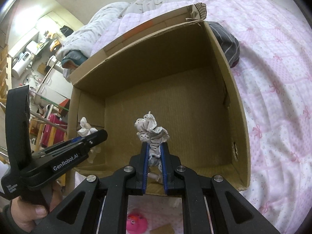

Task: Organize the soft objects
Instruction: 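Open the left tool to drop the cream scrunchie while the right tool releases the beige one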

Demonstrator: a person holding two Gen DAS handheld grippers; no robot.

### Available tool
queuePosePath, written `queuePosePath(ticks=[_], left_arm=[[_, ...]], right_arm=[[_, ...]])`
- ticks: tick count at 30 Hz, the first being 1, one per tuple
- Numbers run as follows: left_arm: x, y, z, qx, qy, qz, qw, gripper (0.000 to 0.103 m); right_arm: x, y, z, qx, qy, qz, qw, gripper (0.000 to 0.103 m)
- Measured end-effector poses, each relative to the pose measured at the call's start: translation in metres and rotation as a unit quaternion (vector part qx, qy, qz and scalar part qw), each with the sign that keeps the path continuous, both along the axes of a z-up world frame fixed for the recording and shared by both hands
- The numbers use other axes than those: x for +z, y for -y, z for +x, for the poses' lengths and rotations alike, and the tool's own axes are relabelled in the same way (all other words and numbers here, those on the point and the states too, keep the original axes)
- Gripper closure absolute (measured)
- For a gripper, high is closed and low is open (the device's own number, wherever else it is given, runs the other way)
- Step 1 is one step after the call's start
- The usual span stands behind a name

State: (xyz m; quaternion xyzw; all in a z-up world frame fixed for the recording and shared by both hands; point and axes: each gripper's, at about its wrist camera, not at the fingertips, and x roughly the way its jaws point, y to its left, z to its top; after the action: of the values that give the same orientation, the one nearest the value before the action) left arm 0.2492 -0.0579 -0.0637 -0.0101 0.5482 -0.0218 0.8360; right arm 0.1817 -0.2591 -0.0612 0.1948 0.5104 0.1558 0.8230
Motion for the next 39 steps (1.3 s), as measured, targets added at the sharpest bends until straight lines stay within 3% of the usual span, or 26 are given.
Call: queuePosePath(ticks=[4,7,9,11,26,28,29,30,32,39], left_arm=[[-0.001,-0.003,0.001,0.009,0.001,0.001,1.0000,0.079],[0.000,-0.002,0.001,0.008,0.001,0.008,0.9999,0.069],[0.002,0.000,0.000,0.003,0.006,0.009,0.9999,0.045],[0.004,0.001,-0.002,-0.002,0.010,0.013,0.9999,0.033],[0.022,-0.002,-0.012,0.013,0.041,0.032,0.9986,0.033],[0.025,-0.002,-0.014,0.014,0.046,0.033,0.9983,0.033],[0.026,-0.003,-0.015,0.014,0.047,0.033,0.9983,0.033],[0.026,-0.003,-0.015,0.015,0.048,0.032,0.9982,0.033],[0.026,-0.004,-0.014,0.018,0.046,0.031,0.9983,0.033],[0.027,-0.003,-0.012,0.019,0.045,0.030,0.9983,0.033]], right_arm=[[0.000,-0.003,0.001,-0.001,0.000,-0.003,1.000,0.090],[-0.001,-0.005,0.001,0.000,0.000,-0.005,1.000,0.090],[-0.002,-0.004,0.000,0.000,0.000,-0.005,1.000,0.090],[-0.003,-0.003,0.000,0.000,-0.001,-0.004,1.000,0.090],[0.000,-0.004,-0.001,-0.009,0.013,-0.012,1.000,0.088],[0.001,-0.002,0.000,-0.013,0.014,-0.011,1.000,0.079],[0.002,-0.001,0.000,-0.016,0.015,-0.008,1.000,0.066],[0.003,0.001,0.000,-0.020,0.017,-0.004,1.000,0.038],[0.008,0.006,-0.002,-0.034,0.031,0.001,0.999,0.013],[0.016,0.011,-0.006,-0.040,0.050,0.010,0.998,0.013]])
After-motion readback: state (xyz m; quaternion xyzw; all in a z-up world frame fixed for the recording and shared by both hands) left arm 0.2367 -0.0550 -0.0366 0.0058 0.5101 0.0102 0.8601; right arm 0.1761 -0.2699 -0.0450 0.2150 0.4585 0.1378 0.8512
